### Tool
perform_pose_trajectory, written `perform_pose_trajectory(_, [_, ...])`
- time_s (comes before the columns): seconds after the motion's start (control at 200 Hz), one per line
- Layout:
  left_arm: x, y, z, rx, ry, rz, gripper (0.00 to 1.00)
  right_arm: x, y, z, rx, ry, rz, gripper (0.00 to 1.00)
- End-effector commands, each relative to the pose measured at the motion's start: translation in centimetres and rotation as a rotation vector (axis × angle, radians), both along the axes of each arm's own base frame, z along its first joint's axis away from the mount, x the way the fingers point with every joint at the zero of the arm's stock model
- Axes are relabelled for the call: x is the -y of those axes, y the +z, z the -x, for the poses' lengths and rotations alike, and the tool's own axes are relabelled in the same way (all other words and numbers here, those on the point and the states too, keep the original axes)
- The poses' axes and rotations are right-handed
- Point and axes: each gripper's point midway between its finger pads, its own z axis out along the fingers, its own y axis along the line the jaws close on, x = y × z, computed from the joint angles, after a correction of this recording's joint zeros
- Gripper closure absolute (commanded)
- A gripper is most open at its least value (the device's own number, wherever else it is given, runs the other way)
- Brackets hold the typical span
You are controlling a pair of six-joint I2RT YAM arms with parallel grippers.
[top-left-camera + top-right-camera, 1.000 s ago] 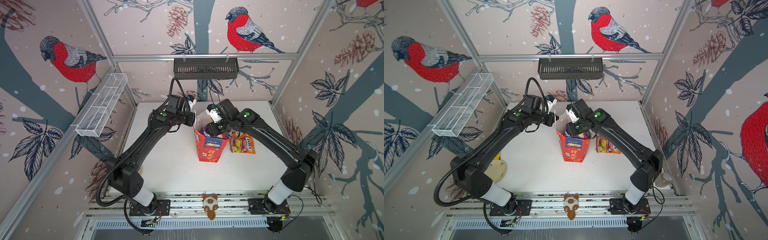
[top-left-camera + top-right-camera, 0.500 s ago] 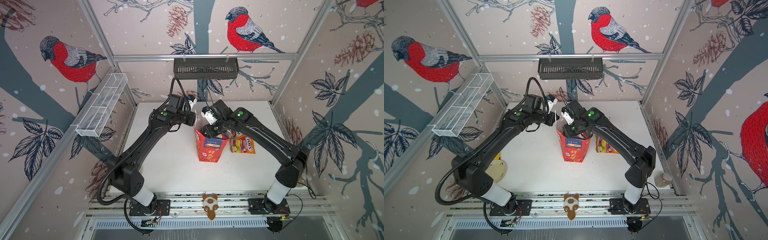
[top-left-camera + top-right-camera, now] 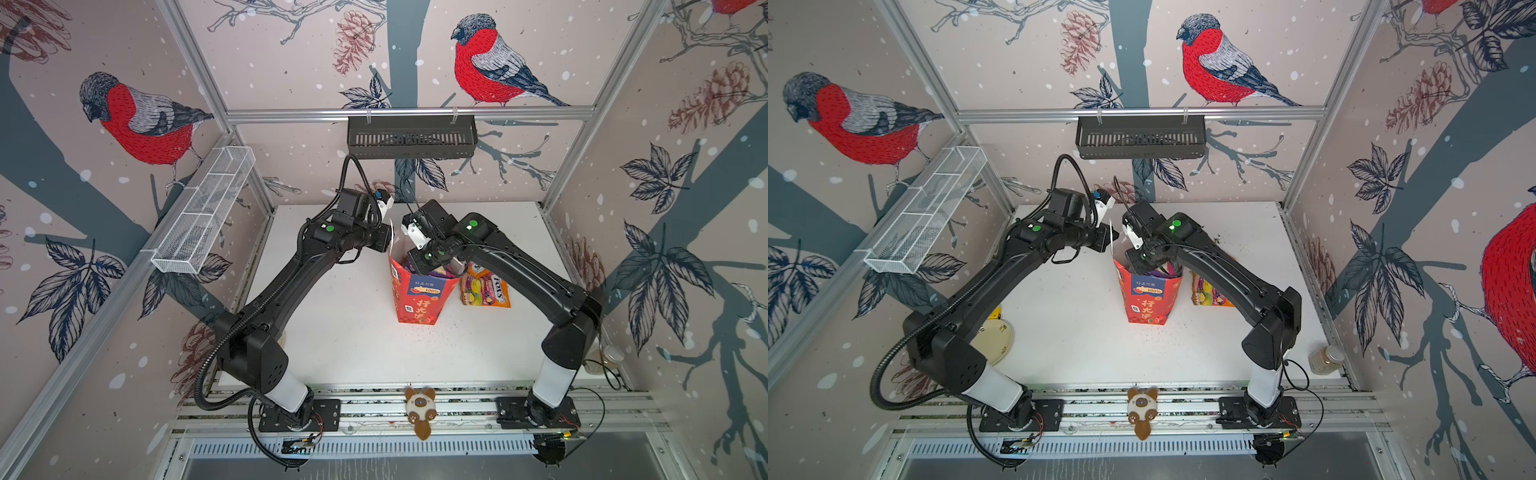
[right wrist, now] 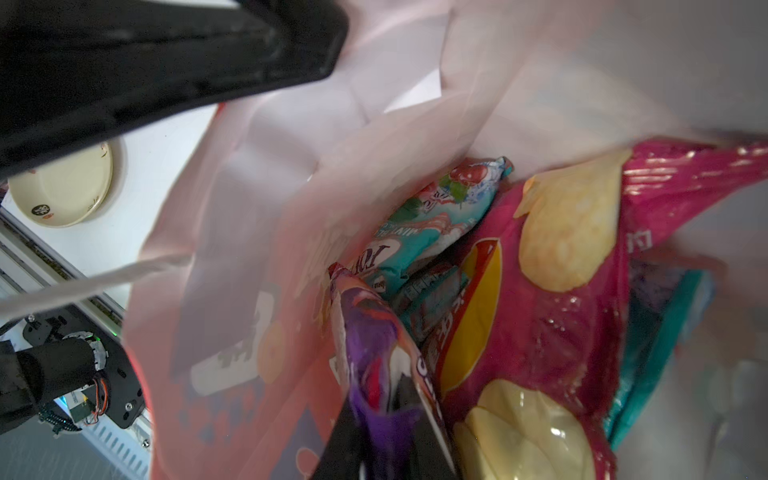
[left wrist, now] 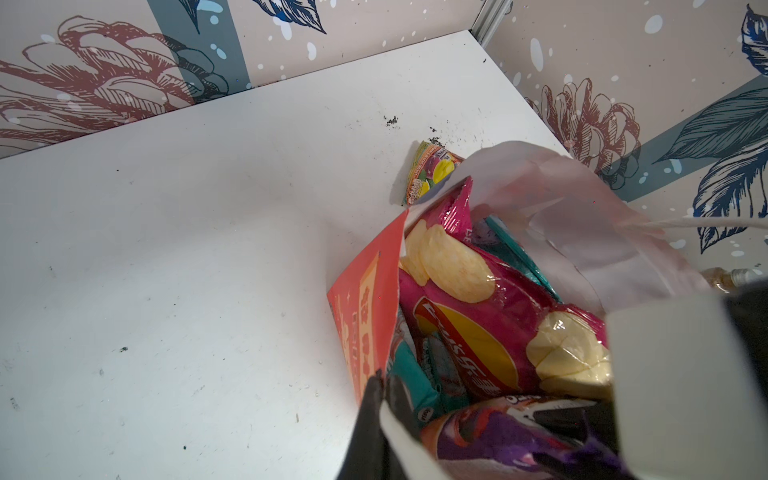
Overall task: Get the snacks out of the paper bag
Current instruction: 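Grasp the purple Fox's berries packet and lift it with the right gripper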
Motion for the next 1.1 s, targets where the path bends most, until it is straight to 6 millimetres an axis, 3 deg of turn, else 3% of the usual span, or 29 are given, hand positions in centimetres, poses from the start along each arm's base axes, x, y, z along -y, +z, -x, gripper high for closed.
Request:
perform_pose_trajectory(0.0, [0.3, 0.6, -0.1, 0.031, -0.019, 0.008, 1.00, 0.0, 1.6, -0.9, 0.068, -0.036, -0.030, 0.93])
perform_pose_trajectory(0.08, [0.3, 0.7, -0.1, 0.031, -0.021, 0.010, 1.00, -0.1, 2.4, -1.2, 0.093, -0.046, -0.054, 0.98])
perform_pose_trajectory(0.295, [0.2, 0.8, 0.0, 0.034, -0.019, 0.009, 1.00, -0.7, 4.5, -1.6, 0.148, -0.055, -0.133, 1.00])
perform_pose_trajectory(0.675, [0.0, 1.0, 0.0, 0.038, -0.005, 0.013, 1.00, -0.4, 11.7, -2.1, 0.338, -0.074, -0.353, 1.00])
perform_pose_trajectory(0.86, [0.1, 1.4, 0.0, 0.046, -0.007, 0.023, 1.00, 0.8, 14.7, -2.2, 0.431, -0.110, -0.465, 1.00])
perform_pose_trajectory(1.096, [0.1, 2.7, 0.1, 0.078, -0.006, 0.044, 1.00, 2.4, 14.6, -2.8, 0.447, -0.176, -0.505, 1.00])
